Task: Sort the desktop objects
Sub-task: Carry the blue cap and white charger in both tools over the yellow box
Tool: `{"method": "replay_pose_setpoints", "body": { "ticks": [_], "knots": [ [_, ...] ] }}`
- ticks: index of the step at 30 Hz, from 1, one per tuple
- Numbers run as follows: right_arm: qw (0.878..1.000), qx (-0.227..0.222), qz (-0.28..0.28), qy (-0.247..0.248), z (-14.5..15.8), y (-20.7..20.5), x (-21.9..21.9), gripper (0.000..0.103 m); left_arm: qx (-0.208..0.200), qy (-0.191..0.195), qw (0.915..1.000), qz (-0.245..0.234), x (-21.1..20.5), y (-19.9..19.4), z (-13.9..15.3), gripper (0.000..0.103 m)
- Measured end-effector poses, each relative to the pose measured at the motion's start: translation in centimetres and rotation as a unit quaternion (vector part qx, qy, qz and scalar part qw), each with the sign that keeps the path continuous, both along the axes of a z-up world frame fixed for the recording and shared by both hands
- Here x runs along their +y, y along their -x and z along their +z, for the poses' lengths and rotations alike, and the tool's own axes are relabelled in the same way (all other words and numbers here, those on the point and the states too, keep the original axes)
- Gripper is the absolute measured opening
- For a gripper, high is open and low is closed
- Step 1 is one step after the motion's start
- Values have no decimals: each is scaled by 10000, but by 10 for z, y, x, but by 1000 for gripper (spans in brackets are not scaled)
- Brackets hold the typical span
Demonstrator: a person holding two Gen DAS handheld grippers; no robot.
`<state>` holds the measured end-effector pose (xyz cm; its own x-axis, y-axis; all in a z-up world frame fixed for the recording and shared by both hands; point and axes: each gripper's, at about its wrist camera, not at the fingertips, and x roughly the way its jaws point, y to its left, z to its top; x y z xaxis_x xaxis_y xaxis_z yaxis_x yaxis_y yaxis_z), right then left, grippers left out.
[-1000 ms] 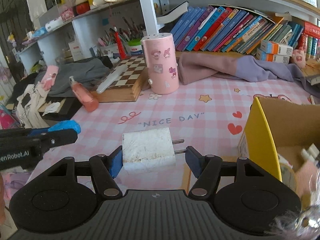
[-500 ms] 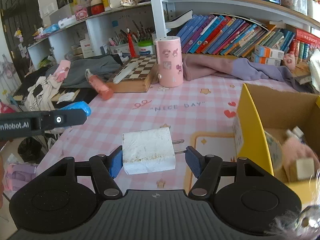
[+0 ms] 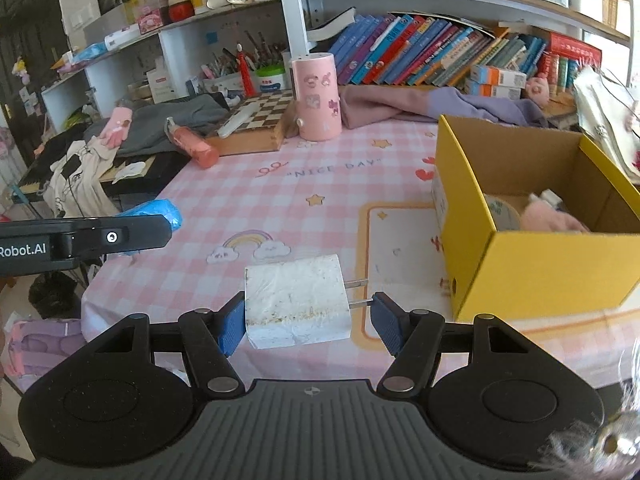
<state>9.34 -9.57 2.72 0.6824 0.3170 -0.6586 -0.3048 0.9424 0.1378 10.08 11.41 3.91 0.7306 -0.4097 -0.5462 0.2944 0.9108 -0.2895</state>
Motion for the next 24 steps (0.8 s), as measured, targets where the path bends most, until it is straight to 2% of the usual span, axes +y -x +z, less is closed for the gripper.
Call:
{"method": "replay_pose_setpoints", "body": {
  "ticks": [13,24],
  "knots": [
    [9983,114,-571,-48,-3,36,-25,62,60,71,9977,-668,-28,8,-3,28],
    [9897,119,-1427,-26,-4,65,-60,62,62,63,9883,-1523,-69,8,-5,28]
  ]
}}
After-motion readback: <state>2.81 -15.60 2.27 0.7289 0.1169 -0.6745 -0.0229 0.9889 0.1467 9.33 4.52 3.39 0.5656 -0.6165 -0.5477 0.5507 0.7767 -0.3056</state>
